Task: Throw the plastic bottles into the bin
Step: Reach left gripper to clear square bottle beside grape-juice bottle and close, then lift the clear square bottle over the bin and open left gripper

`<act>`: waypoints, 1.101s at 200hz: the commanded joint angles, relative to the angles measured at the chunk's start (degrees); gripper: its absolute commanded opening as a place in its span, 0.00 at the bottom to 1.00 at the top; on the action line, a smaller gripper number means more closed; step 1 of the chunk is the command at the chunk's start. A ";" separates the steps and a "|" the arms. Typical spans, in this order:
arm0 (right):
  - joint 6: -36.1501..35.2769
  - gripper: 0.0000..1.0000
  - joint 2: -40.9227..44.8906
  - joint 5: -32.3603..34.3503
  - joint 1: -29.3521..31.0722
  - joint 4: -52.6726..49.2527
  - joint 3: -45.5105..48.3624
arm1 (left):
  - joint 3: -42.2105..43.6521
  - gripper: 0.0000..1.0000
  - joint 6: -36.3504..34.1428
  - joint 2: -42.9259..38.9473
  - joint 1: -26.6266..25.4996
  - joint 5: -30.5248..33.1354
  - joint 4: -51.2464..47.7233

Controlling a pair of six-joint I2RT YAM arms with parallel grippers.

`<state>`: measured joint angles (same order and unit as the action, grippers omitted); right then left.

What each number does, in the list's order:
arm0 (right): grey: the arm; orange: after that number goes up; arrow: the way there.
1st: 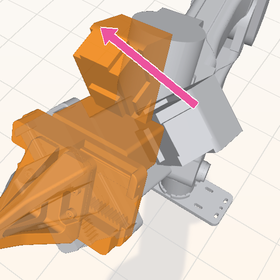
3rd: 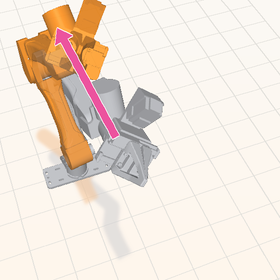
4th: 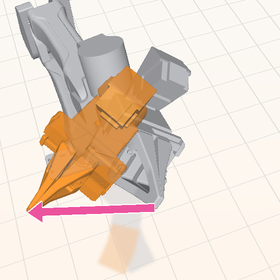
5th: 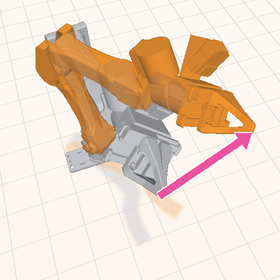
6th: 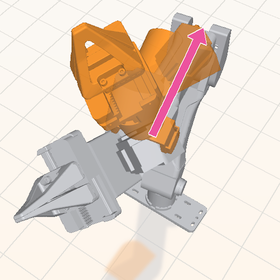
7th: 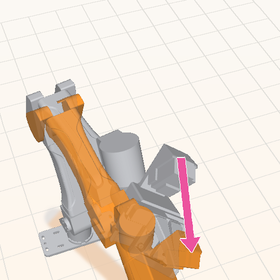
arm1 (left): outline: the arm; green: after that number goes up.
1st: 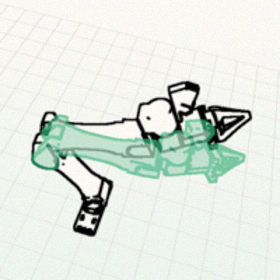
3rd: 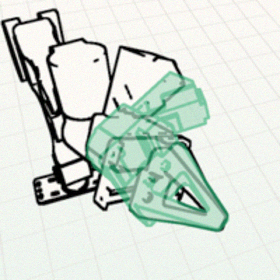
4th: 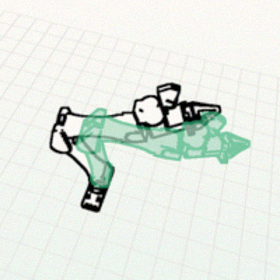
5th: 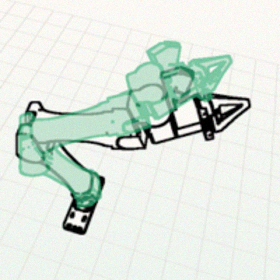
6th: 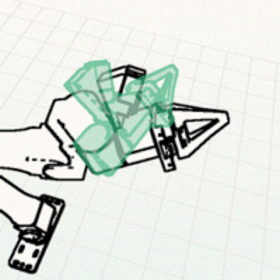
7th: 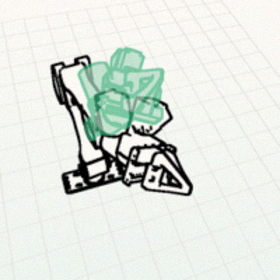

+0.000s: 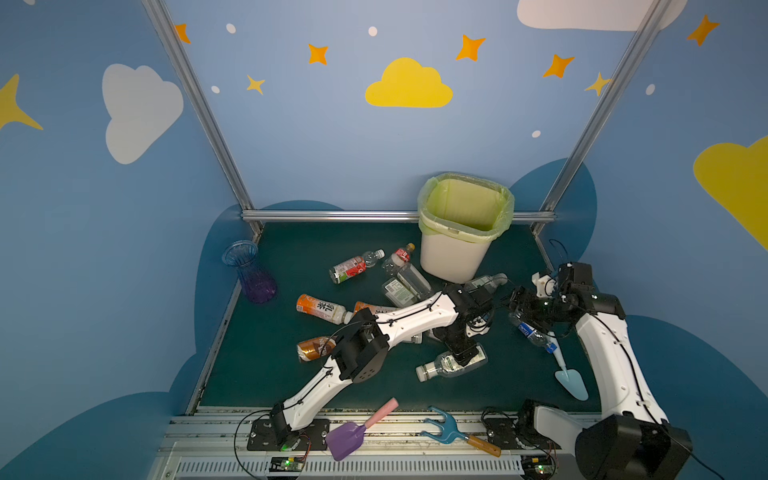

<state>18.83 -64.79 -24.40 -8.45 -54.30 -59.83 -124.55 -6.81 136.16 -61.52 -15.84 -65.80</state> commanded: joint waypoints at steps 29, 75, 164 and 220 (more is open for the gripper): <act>-0.87 0.84 0.11 -0.91 -0.80 -0.99 -1.60 | 1.15 0.79 0.25 0.69 -0.18 0.20 3.43; -0.82 0.84 -0.49 -1.15 -1.28 -0.76 -1.52 | 2.19 0.80 0.61 1.48 -1.26 -0.59 5.01; -1.06 0.84 -1.21 -1.88 -1.75 -0.20 -1.07 | 2.67 0.83 1.10 2.42 -2.17 -0.25 6.76; -1.09 0.84 -1.41 -2.22 -1.99 -0.12 -0.90 | 4.18 0.78 0.84 3.47 -2.29 1.26 7.99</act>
<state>18.37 -65.78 -25.19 -10.09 -54.26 -59.83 -121.45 -5.65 137.80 -63.46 -15.77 -57.82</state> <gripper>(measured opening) 0.844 0.815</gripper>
